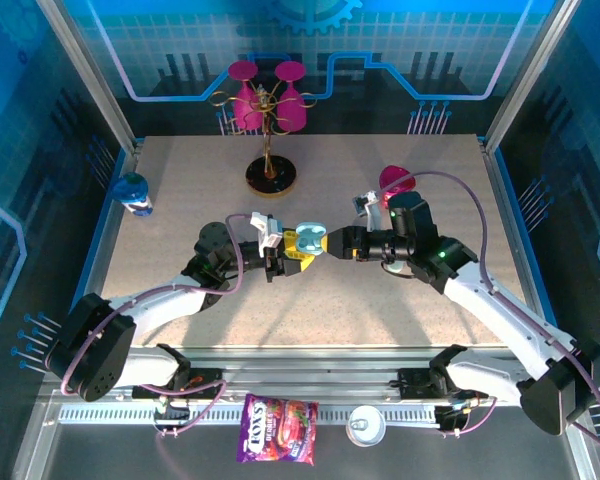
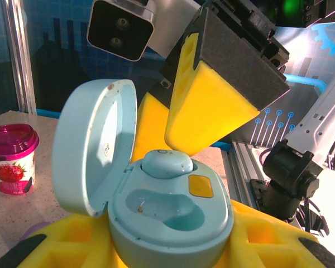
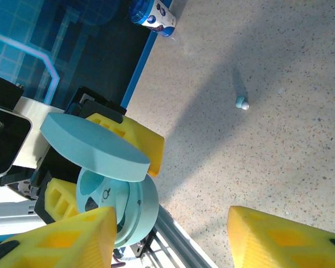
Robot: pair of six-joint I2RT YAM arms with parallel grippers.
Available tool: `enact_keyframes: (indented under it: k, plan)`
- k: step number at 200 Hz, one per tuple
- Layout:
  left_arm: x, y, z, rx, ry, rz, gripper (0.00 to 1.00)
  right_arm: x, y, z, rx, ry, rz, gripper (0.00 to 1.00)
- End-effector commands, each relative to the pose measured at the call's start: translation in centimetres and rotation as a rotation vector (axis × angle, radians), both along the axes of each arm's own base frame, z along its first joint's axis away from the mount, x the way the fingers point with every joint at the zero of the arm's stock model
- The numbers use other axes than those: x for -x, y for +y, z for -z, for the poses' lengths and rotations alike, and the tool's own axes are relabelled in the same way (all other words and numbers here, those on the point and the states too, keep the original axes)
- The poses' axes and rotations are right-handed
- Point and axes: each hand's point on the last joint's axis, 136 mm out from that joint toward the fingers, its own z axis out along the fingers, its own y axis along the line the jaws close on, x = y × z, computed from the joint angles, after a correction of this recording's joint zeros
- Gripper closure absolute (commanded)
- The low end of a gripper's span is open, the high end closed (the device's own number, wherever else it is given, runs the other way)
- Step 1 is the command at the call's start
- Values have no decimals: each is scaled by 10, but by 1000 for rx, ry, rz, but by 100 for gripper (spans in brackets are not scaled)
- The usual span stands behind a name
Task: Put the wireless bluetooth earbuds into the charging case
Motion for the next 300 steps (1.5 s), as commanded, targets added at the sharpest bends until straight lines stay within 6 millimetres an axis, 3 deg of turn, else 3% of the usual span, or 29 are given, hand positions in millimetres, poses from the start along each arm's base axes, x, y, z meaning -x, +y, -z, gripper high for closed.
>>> enact_keyframes:
  k: [1, 37, 86, 89, 110, 151, 220, 260, 300]
  plan:
    - [8, -2, -20, 32, -57, 32, 66, -2, -2, -7, -6, -19, -3, 45]
    - [0, 5, -16, 26, -61, -28, 67, 6, -7, -26, -18, -118, -22, 42]
    - [-14, 35, -28, 94, -65, -151, 67, 2, -14, -27, -44, -178, 25, 40]
    - [-15, 37, -28, 95, -66, -161, 67, 2, -15, -15, -34, -160, 28, 40]
    - [-15, 45, -33, 84, -89, -214, 67, -7, -15, 6, -15, -127, 56, 39]
    - [-1, 53, -54, 87, -143, -237, 67, -33, -1, 69, 87, 5, 84, 39]
    - [21, 51, -74, 111, -175, -197, 67, -80, 77, 149, 319, 90, -18, 47]
    - [27, 49, -83, 132, -204, -180, 67, -99, 122, 172, 392, 95, -61, 54]
    - [32, 47, -87, 136, -217, -159, 67, -114, 140, 197, 563, 63, -73, 57]
